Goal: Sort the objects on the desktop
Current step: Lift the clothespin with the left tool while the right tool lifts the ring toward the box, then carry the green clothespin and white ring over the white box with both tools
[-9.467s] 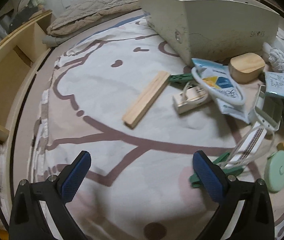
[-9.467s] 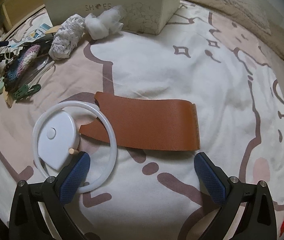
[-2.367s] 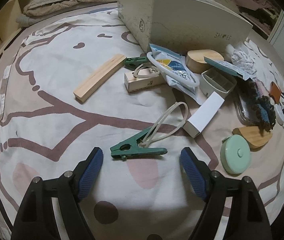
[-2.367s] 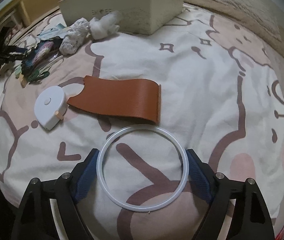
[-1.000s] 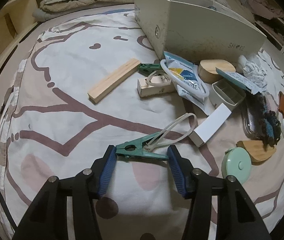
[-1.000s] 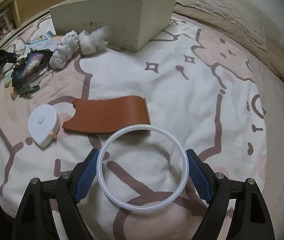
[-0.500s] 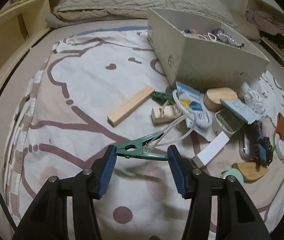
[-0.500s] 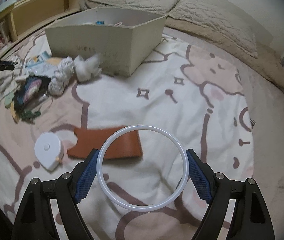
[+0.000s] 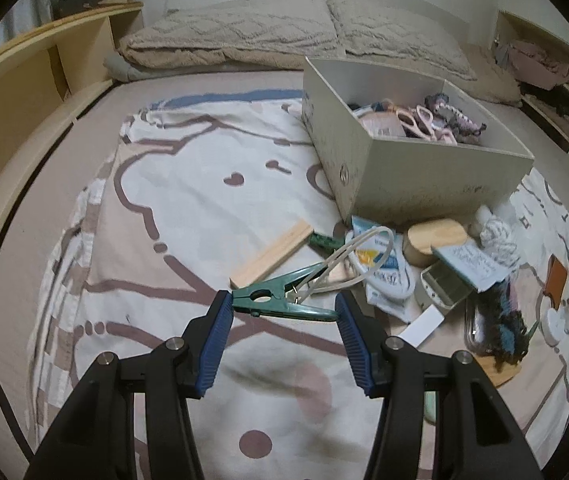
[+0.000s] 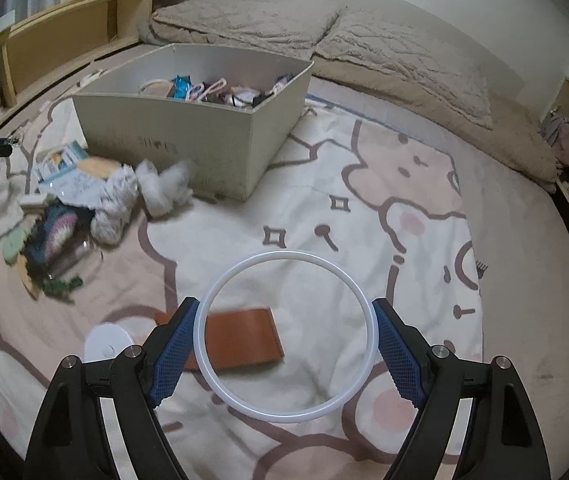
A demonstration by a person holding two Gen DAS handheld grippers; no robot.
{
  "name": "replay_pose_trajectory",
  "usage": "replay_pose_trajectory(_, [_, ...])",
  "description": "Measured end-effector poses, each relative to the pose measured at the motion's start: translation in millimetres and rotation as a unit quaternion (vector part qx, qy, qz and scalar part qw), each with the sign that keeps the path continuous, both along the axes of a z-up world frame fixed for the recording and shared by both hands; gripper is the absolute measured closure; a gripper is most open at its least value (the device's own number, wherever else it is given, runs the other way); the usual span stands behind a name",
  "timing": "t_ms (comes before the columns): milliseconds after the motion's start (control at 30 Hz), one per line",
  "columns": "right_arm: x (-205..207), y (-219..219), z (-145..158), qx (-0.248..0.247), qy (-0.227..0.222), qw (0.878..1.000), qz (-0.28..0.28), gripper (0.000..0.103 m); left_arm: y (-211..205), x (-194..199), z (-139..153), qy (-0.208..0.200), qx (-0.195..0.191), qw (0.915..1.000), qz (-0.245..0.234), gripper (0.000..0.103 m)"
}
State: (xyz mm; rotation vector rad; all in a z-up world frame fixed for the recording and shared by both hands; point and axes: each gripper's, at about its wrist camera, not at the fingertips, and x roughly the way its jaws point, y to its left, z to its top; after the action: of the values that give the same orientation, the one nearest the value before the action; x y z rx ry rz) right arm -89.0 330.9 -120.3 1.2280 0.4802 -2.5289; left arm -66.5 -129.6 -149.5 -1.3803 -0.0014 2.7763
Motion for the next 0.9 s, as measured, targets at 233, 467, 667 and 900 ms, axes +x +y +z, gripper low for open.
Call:
replay_pose_trajectory(233, [-4,-18,23,-0.018,0.025,1.000,0.000,0.018,4,-5,20,0.025,0.000,0.9997,0.004,0.050])
replay_pose_trajectory(467, [-7,-34,42,-0.022,0.048,0.999,-0.002,0.018,17,-15,36,0.041,-0.003,0.9992,0.001,0.050])
replay_pose_trajectory(667, [-12,-47,61,-0.039,0.065,0.997,-0.004,0.018,35,-22,53,0.061,-0.005,0.9981,-0.008,0.050])
replay_pose_trajectory(900, [-21,-65,81,-0.055,0.080,0.995,-0.006,0.018,55,-37,70,0.074,0.003,0.9971,-0.012,0.050])
